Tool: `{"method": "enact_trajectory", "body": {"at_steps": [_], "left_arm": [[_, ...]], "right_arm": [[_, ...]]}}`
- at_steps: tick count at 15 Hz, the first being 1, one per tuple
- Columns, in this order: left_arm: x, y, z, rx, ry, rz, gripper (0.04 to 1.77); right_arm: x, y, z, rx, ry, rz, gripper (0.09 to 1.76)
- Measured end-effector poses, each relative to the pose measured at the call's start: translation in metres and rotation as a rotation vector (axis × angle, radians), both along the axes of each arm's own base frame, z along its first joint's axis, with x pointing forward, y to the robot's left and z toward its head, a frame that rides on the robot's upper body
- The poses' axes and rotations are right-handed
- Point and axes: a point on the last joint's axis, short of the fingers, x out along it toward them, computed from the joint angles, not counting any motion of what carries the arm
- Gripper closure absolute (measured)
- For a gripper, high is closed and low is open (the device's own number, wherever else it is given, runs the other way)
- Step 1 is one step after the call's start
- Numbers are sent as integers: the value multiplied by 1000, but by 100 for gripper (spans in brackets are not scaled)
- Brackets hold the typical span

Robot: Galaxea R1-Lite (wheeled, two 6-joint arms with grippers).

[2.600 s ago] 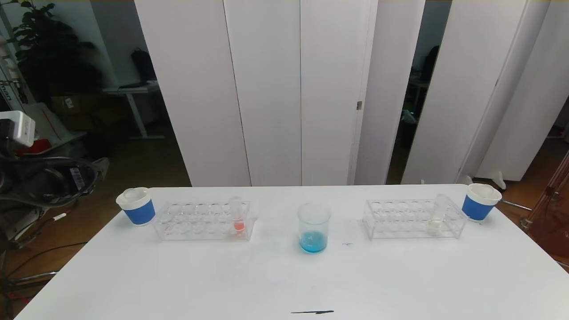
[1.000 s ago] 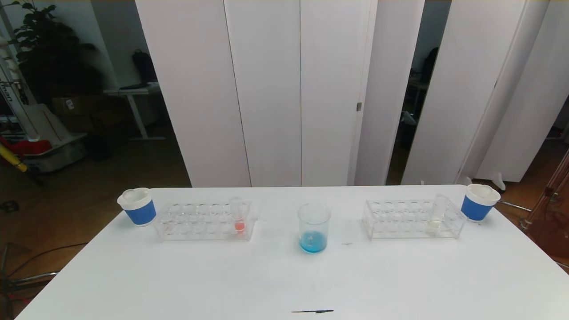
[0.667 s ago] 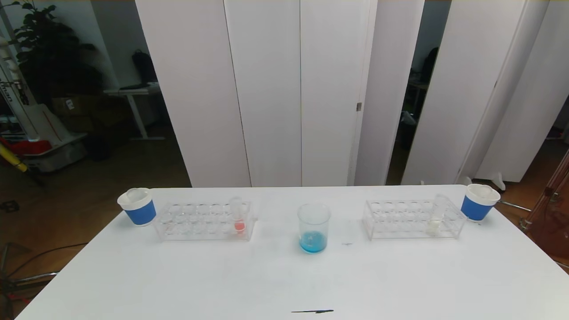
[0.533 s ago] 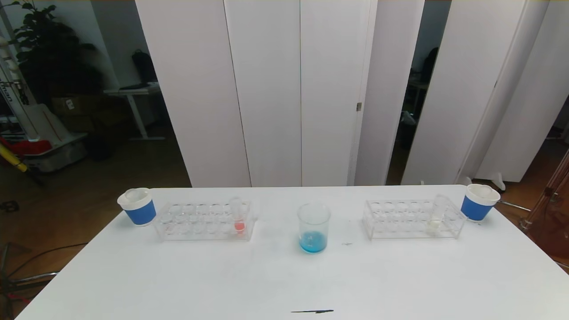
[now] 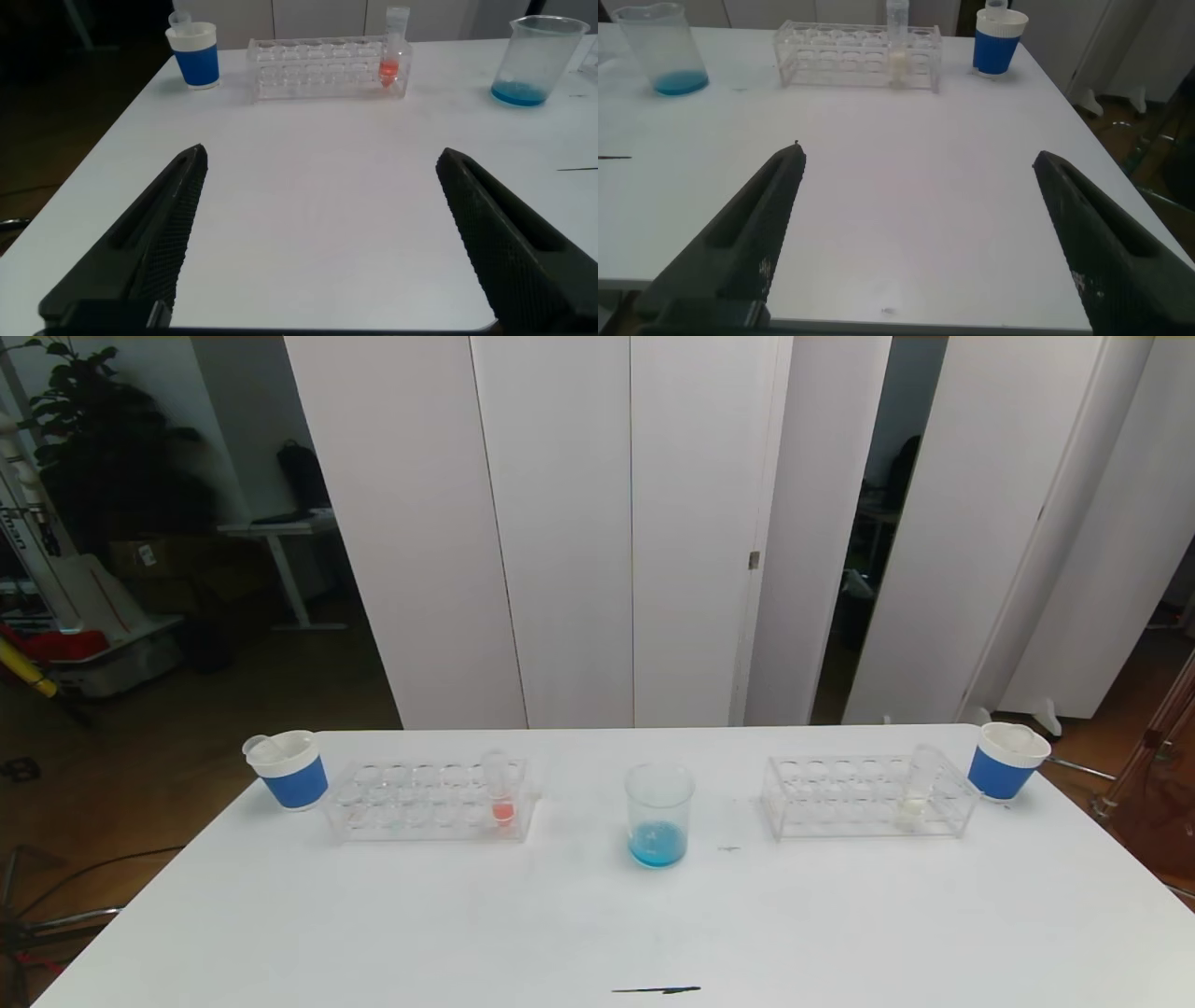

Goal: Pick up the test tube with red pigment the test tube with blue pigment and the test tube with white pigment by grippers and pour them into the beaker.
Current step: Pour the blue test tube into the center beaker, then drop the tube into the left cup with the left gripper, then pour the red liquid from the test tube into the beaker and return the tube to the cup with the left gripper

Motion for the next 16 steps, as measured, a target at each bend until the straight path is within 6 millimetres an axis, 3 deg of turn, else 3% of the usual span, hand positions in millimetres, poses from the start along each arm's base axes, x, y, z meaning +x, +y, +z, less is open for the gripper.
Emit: {"method": "enact_trajectory", "body": {"at_steps": [12,16], "left_arm": [[0,0,0,-3,-1,2,6],[-2,0,9,0,-35,0,6]], "right_arm": [[0,0,0,0,0,0,10],[0,0,0,0,0,0,10]]}}
